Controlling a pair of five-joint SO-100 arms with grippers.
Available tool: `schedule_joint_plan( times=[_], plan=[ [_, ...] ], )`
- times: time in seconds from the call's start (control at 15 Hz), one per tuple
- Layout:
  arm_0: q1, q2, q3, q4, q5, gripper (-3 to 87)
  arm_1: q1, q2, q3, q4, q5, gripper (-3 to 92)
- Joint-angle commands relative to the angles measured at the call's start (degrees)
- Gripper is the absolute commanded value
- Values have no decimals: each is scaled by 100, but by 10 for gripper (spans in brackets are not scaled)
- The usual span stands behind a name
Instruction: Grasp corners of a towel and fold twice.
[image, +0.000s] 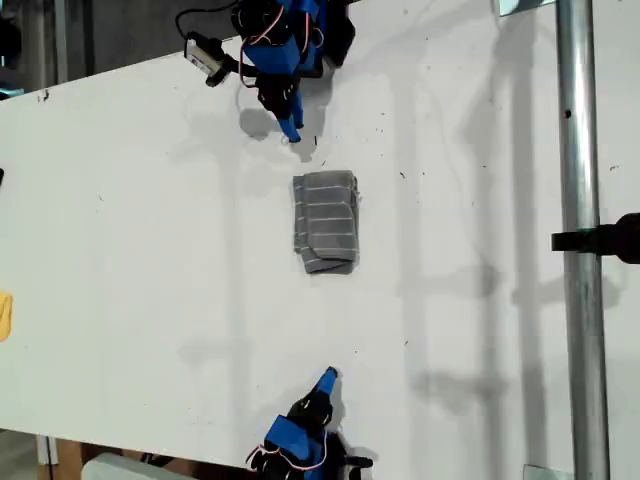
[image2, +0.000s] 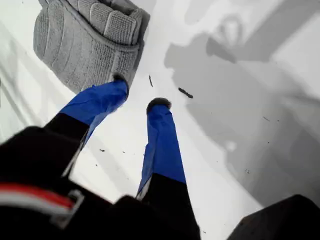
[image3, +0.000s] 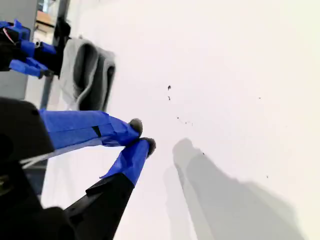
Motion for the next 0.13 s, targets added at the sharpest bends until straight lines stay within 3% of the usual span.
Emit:
schedule_joint_plan(
  times=[0.0,0.07],
  plan=[
    [-79,44,35,9,44,7,0,-26,-35,18,-79,135],
    [-79,44,35,9,44,7,0,-26,-35,18,-79,135]
  ],
)
